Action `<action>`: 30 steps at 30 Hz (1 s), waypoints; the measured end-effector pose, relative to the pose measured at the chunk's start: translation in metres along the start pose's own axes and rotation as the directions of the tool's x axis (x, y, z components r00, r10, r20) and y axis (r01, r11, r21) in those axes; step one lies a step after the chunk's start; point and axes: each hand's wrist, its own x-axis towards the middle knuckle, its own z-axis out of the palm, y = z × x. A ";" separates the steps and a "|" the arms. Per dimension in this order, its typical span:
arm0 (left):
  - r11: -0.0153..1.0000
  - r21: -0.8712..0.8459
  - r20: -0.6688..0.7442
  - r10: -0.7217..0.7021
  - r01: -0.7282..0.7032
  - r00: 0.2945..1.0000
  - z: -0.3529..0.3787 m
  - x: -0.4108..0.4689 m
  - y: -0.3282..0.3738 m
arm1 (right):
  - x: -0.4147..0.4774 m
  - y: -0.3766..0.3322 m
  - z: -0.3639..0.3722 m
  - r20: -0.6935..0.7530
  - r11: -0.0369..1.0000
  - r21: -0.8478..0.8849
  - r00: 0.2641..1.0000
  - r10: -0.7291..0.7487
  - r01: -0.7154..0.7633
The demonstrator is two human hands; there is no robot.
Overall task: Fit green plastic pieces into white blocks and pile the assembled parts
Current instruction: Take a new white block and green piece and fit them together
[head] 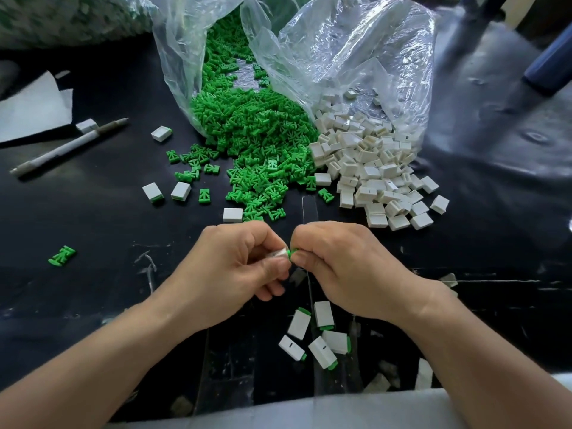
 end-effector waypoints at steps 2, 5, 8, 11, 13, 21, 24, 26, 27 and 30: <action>0.998 0.052 0.019 0.032 -0.033 0.999 0.001 -0.001 0.000 | 0.000 0.000 0.001 0.026 0.999 -0.032 0.999 -0.035 0.036; 0.997 -0.062 0.007 0.047 -0.046 0.999 -0.001 0.000 0.005 | -0.001 0.002 0.003 -0.077 0.998 0.059 0.997 -0.008 0.012; 0.967 -0.250 -0.031 0.031 -0.038 0.999 -0.004 0.002 0.010 | 0.001 0.002 0.003 -0.192 0.938 0.343 0.974 0.119 -0.047; 0.939 -0.343 -0.071 0.018 -0.042 0.997 -0.004 0.003 0.011 | 0.003 0.002 0.002 -0.181 0.823 0.558 0.952 0.246 -0.106; 0.922 -0.383 -0.112 0.025 -0.066 0.993 -0.003 0.003 0.009 | 0.003 0.002 0.001 -0.118 0.716 0.683 0.945 0.304 -0.145; 0.866 -0.489 -0.077 0.072 -0.101 0.994 -0.002 0.002 0.010 | 0.008 -0.006 0.005 0.308 0.230 0.916 0.943 0.125 -0.329; 0.867 -0.486 -0.051 0.094 -0.107 0.994 -0.001 0.002 0.010 | 0.007 -0.007 0.004 0.318 0.223 0.915 0.941 0.114 -0.336; 0.873 -0.470 -0.028 0.128 -0.126 0.991 0.000 0.003 0.010 | 0.006 -0.008 0.005 0.321 0.264 0.899 0.936 0.145 -0.349; 0.875 -0.463 -0.020 0.147 -0.139 0.989 0.000 0.003 0.009 | 0.006 -0.008 0.006 0.318 0.281 0.893 0.934 0.159 -0.352; 0.873 -0.458 -0.033 0.170 -0.166 0.985 0.001 0.003 0.009 | 0.006 -0.008 0.009 0.302 0.303 0.886 0.933 0.198 -0.351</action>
